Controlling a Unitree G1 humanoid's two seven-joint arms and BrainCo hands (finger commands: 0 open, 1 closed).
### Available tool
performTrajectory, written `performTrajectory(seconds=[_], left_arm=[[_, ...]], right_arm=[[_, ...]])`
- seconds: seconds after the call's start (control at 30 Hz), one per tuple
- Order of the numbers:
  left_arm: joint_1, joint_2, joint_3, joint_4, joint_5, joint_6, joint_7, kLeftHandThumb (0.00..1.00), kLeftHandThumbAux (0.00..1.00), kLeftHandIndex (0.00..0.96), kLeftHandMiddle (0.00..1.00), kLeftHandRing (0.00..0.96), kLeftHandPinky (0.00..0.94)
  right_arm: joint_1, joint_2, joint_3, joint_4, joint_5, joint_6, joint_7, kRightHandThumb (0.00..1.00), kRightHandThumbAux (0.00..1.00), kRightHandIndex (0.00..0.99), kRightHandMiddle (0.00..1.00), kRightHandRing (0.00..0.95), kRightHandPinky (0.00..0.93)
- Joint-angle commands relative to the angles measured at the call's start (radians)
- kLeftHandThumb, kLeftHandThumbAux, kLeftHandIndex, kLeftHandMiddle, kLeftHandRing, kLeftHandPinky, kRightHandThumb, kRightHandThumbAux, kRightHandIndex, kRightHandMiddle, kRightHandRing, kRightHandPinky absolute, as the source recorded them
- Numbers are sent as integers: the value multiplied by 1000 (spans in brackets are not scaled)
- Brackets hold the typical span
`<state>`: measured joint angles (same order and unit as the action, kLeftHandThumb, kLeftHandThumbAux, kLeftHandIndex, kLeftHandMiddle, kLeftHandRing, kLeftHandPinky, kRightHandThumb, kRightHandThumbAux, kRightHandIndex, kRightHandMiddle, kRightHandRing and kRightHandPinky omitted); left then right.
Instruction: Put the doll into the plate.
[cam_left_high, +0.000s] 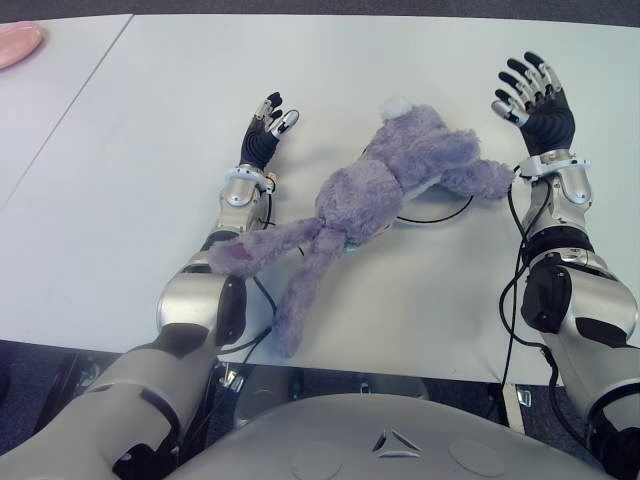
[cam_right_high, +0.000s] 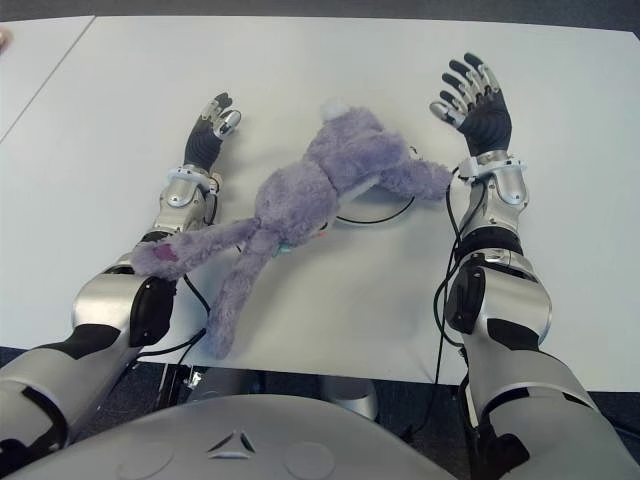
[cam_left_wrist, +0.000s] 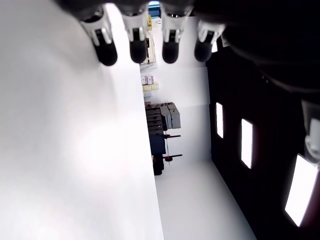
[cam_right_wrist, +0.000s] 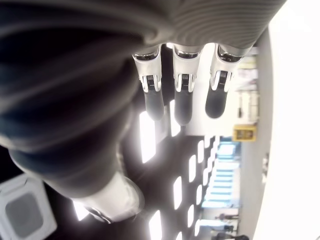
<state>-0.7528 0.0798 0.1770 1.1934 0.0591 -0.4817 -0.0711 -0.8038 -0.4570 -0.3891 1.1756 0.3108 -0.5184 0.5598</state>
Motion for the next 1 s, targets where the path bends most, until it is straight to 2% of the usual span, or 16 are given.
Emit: performTrajectory(seconds=[0.03,0.2,0.6,1.0], left_arm=[[230,-48,-12,168,20,164,2,0,437,17,67,43,6],[232,-44,-10,168,18,163,-1,0,446,13,69,39,1],[236,-36,-7,168,16,166,-5,0,458,18,77,40,0],[237,-29,-6,167,16,165,-9,0,461,17,72,32,0]], right_arm=[[47,0,-16,127,-21,111,-87,56,963,121,134,112,124],[86,-27,-12,157,-51,162,-145,9,913,120,116,93,96],[113,-63,9,166,-98,195,-206,0,819,96,90,66,65],[139,-57,22,171,-136,191,-263,0,807,78,79,55,65]])
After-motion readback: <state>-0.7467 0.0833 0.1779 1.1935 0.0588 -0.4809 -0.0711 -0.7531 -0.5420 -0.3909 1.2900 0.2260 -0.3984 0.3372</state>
